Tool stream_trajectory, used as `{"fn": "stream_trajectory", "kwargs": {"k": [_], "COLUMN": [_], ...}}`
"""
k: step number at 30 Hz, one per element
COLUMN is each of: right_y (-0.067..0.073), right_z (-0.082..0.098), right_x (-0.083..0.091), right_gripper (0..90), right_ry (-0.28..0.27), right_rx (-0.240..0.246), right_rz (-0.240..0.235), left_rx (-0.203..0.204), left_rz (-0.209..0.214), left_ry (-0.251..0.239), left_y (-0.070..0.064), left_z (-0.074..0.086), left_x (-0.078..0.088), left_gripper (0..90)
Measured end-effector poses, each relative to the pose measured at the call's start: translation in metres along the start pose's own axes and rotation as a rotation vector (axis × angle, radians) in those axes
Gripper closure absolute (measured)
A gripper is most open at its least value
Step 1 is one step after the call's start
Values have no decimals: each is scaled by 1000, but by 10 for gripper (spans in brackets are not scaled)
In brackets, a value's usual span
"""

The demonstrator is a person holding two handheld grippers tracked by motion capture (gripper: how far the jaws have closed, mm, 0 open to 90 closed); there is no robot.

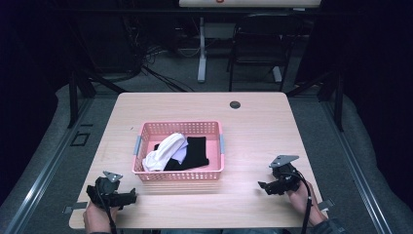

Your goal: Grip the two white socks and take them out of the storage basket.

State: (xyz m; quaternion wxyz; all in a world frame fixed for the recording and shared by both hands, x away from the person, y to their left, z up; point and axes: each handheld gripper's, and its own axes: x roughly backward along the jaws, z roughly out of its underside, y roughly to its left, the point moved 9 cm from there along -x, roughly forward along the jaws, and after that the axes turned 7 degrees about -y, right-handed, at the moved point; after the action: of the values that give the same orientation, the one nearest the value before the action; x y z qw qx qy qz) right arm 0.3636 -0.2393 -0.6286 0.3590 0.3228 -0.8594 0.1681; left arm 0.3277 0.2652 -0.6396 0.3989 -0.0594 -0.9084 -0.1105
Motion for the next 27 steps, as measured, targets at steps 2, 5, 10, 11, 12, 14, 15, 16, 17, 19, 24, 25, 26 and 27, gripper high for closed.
{"fn": "stream_trajectory", "kwargs": {"k": [2, 5, 10, 11, 12, 14, 15, 16, 17, 19, 24, 25, 26, 27], "right_y": [0, 2, 2, 3, 3, 3, 3, 3, 2, 2, 2, 2, 2, 3], "right_z": [0, -3, -2, -1, -1, -1, -1, -1, 1, 2, 1, 1, 1, 1], "right_x": [0, 0, 0, 0, 0, -1, -1, -1, 0, 0, 0, 0, 0, 0], "right_gripper": [166, 167, 167, 167, 168, 168, 168, 168, 172, 172, 174, 173, 173, 174], "right_ry": [-6, -30, -15, -12, -16, -16, -12, -12, -9, -3, -9, -6, -6, -10], "right_rx": [1, -9, 8, 9, 0, 0, -2, -2, -1, -1, -5, -1, -1, -5], "right_rz": [1, -1, -4, -6, -5, -6, -4, -4, 0, 5, 7, 11, 11, 7], "left_rx": [-7, -16, -3, -3, -2, -5, -3, -3, 2, 15, -2, -8, -8, -8], "left_rz": [6, 3, 9, 12, 18, 40, 54, 54, 68, 83, 93, 100, 100, 114], "left_ry": [-3, -4, -9, -7, -11, -8, -9, -9, 0, -3, 9, 7, 7, 12], "left_y": [0, 1, 4, 4, 4, 3, 4, 4, 5, 6, 11, 13, 13, 13], "left_z": [-1, -3, -6, -7, -8, -10, -12, -12, -12, -14, -23, -29, -29, -33], "left_x": [1, 3, 9, 11, 12, 15, 18, 18, 20, 24, 34, 39, 39, 41], "left_gripper": [5, 5, 4, 4, 4, 4, 5, 6, 5, 4, 3, 3, 4, 4]}}
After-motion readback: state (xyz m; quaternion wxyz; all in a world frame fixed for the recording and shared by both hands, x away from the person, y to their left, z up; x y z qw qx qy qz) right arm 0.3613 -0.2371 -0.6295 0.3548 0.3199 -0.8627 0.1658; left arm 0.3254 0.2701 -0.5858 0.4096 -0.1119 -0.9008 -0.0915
